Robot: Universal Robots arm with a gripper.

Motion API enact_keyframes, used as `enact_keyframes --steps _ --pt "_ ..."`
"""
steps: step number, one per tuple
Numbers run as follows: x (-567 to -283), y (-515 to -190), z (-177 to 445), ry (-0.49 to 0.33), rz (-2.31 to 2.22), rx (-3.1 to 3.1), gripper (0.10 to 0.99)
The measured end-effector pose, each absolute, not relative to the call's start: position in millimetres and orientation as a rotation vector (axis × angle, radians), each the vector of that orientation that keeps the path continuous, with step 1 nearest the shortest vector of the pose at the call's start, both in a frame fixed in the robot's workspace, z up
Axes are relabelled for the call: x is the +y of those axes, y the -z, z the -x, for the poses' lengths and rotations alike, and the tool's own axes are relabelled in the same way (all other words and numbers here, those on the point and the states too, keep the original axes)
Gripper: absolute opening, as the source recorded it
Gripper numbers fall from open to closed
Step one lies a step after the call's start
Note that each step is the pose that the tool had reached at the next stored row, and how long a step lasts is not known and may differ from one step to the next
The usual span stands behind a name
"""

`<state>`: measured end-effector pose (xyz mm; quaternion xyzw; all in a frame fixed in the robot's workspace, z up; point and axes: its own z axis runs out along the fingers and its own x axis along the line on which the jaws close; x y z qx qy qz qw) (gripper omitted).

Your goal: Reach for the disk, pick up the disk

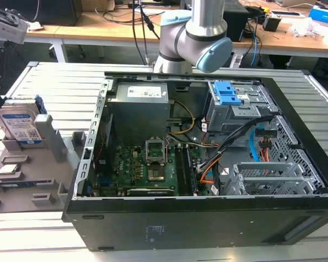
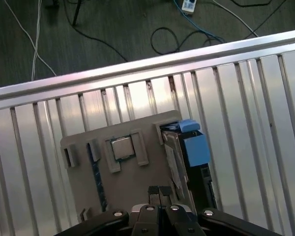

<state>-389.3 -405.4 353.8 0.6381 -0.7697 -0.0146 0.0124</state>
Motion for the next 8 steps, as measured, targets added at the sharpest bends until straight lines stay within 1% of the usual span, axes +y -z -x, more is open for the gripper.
enact_keyframes --steps 8 --pt "-405.4 -353.8 389.3 0.044 -2.089 -2.311 0.106"
